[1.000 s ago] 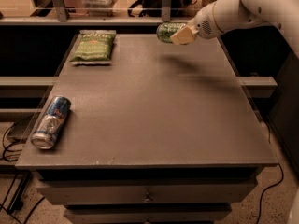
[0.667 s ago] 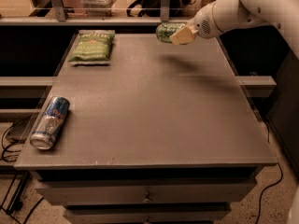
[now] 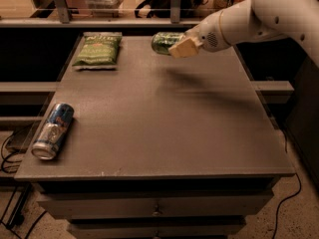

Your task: Move green can near redbull can

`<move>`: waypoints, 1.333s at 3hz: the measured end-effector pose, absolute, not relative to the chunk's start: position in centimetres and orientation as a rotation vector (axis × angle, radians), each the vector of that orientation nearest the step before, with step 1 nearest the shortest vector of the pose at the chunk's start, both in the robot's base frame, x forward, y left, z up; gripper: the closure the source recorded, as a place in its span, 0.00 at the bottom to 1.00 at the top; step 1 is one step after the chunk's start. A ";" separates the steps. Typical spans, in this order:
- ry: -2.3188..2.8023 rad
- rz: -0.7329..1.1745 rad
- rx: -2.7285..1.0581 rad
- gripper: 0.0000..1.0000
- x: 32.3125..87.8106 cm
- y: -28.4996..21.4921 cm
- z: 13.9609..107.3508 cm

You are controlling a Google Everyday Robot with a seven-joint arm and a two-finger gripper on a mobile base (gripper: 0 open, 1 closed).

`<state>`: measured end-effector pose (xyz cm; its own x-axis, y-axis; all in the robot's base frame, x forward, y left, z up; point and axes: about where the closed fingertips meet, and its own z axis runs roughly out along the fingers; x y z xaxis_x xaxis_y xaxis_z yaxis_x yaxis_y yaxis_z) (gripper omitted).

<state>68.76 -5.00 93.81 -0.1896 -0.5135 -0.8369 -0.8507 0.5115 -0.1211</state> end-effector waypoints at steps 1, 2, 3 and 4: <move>1.775 0.618 -1.188 1.00 63.5 0.2 92.8; 1.775 0.617 -1.187 1.00 63.5 0.2 92.8; 1.757 0.688 -1.222 1.00 62.8 1.9 92.2; 1.707 0.805 -1.261 1.00 60.8 5.0 91.3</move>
Offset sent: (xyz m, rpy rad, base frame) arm -0.0397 0.0353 -0.0049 0.0628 0.0054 0.0796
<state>60.82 4.96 91.30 -0.1361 -0.4146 -0.8998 -0.9581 0.2860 0.0132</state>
